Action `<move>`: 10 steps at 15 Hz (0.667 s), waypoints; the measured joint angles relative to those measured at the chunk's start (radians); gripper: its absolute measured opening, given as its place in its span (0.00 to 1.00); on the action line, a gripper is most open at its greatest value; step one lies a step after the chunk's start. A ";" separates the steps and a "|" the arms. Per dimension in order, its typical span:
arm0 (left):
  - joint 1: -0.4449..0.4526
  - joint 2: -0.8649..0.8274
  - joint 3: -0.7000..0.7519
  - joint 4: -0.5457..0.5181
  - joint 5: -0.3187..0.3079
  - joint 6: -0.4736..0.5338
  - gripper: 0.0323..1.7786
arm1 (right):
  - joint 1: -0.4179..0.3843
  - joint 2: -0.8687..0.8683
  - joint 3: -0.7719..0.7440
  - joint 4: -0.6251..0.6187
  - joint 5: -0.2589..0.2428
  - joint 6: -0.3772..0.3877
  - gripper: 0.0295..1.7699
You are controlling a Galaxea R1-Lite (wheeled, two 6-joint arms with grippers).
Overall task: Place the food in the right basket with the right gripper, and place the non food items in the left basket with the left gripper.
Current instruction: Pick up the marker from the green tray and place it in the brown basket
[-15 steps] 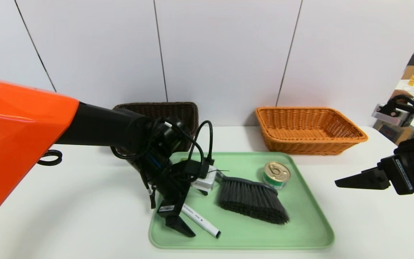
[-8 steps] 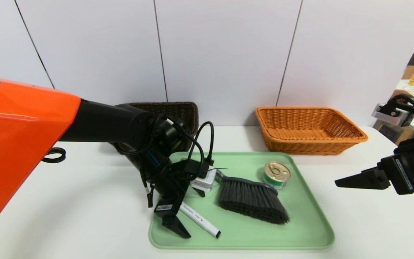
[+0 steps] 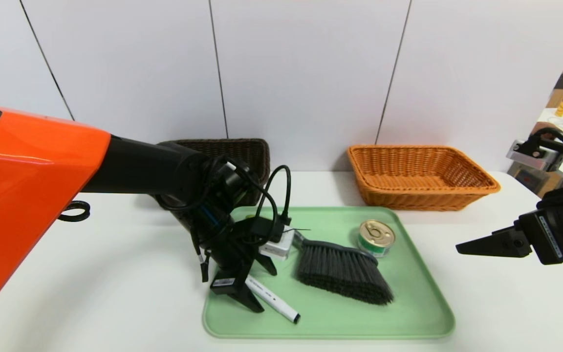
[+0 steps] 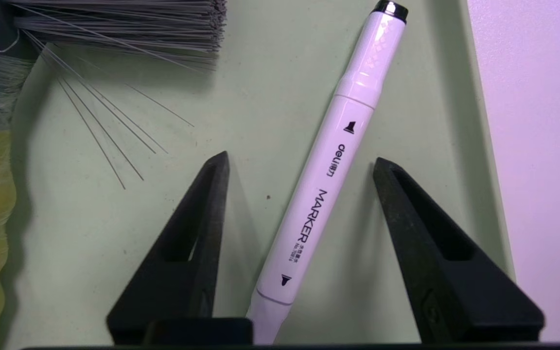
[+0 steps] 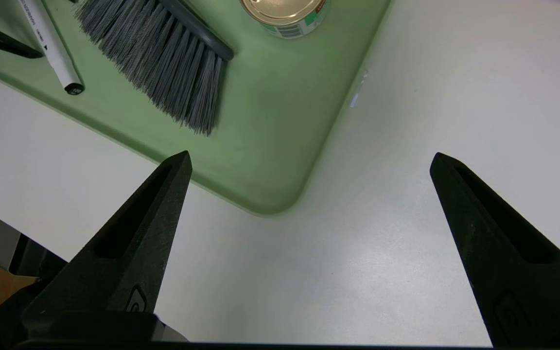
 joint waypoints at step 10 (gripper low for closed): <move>0.005 -0.023 0.010 0.005 0.000 -0.003 0.07 | 0.000 -0.003 0.001 0.000 0.000 0.000 0.96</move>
